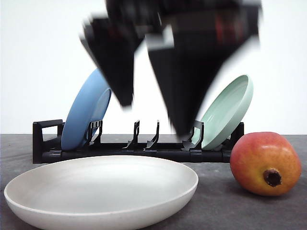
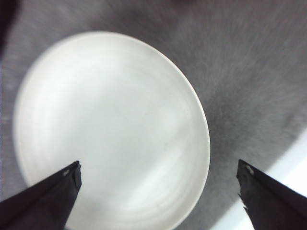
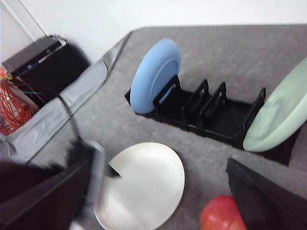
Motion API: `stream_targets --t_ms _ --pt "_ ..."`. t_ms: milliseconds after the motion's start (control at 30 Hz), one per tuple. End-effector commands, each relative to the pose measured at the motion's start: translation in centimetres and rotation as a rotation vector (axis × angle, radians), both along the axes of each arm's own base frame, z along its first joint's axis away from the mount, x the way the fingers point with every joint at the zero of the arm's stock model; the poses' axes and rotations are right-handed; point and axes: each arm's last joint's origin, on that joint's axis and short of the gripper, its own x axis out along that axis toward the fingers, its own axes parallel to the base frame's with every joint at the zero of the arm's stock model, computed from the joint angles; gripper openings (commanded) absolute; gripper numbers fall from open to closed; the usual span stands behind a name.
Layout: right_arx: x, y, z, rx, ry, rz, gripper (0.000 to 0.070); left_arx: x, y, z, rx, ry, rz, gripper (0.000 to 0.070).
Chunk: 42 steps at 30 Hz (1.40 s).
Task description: Place pomegranate in white plate
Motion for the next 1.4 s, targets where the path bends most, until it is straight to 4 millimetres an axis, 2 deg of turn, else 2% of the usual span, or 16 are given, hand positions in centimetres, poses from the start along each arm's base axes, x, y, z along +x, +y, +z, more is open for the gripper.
stream_targets --t_ms 0,200,300,400,533,700,1100,1200,1367 --pt "0.1 0.1 0.1 -0.02 -0.002 0.003 0.0592 -0.6 0.7 2.3 -0.079 -0.024 0.013 0.0637" --pt "1.2 0.9 -1.3 -0.078 0.158 0.035 0.0592 -2.1 6.0 8.6 -0.305 -0.082 0.028 0.0637" --pt "2.3 1.5 -2.2 -0.122 0.258 0.045 0.0592 -2.9 8.9 11.1 -0.429 -0.114 0.037 0.0636" --pt "3.7 2.2 -3.1 -0.156 0.342 0.064 0.0592 -3.7 11.6 12.9 -0.529 -0.14 0.038 0.0636" --pt "5.7 3.2 -4.4 -0.215 0.431 0.056 0.0594 -4.6 14.6 14.1 -0.627 -0.156 0.053 0.0635" --pt "8.2 4.5 -6.6 -0.331 0.555 -0.015 0.07 -5.4 17.4 13.5 -0.71 -0.157 0.083 0.0635" --pt "12.7 7.8 -11.8 -0.484 0.708 -0.015 0.07 -6.9 22.3 6.3 -0.89 -0.144 0.156 0.0635" --pt "13.6 8.5 -13.1 -0.522 0.722 -0.028 0.07 -7.1 23.2 5.6 -0.917 -0.147 0.177 0.0635" --pt "14.5 9.4 -15.3 -0.583 0.775 -0.024 0.07 -7.3 24.2 5.7 -0.959 -0.168 0.185 0.0635"
